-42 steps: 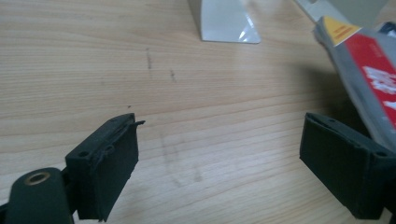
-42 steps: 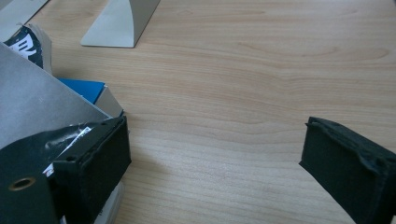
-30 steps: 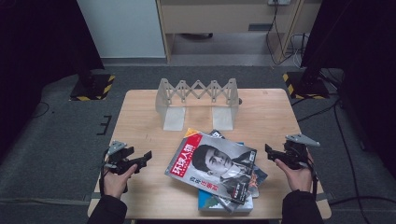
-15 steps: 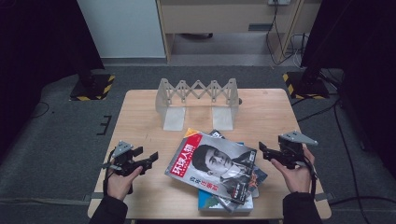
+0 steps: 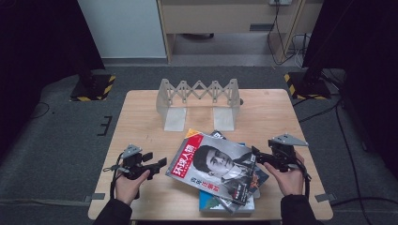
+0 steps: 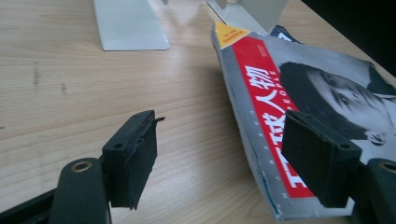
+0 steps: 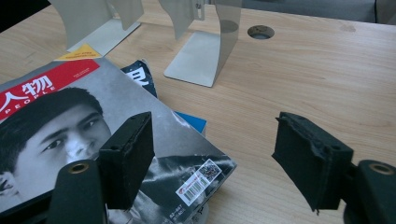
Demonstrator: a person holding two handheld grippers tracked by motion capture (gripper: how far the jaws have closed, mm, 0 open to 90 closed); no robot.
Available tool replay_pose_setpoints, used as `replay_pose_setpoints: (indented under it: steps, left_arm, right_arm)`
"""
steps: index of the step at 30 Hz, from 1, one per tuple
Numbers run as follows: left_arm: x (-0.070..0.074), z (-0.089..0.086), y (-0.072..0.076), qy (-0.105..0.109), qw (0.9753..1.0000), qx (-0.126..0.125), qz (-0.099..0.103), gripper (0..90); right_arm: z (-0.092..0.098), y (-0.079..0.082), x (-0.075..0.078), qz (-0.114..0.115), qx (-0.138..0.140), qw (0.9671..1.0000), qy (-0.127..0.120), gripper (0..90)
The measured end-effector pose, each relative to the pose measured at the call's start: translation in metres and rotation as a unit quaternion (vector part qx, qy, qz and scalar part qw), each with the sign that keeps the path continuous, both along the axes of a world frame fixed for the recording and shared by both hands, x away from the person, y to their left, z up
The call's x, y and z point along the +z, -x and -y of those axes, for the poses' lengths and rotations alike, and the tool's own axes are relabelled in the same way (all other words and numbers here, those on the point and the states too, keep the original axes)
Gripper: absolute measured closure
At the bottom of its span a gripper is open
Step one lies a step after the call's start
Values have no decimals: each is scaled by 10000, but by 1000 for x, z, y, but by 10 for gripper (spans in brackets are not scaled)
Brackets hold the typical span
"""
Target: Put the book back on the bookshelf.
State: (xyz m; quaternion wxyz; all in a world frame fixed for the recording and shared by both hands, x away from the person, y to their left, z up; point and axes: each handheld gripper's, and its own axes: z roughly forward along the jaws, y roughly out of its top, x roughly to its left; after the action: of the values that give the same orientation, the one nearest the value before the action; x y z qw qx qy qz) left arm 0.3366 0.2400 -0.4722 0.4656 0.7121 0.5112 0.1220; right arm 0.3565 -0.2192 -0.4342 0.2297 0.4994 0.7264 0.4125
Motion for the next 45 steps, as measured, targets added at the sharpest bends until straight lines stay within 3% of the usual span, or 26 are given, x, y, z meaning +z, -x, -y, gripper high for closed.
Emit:
replay_pose_setpoints:
  steps: [10, 21, 28, 37, 45]
  left_arm:
    - [-7, 21, 2, 66, 9991, -353, -209, 285]
    - [-16, 35, 3, 51, 9972, -547, -499, 293]
    - [-22, 40, 4, 73, 9952, -646, -729, 292]
    - [-27, 44, 1, 292, 9922, -736, -958, 265]
    - [-33, 50, -2, 507, 9880, -891, -1157, 242]
  right_arm:
    - [-10, 0, -12, -81, 133, 9998, 147, 324]
    - [-23, 1, -23, -157, 348, 9992, 141, 326]
    - [-28, 2, -31, -233, 416, 9988, 85, 324]
    - [-28, 1, -38, -311, 458, 9985, -23, 320]
    - [-34, 0, -43, -412, 579, 9975, 64, 308]
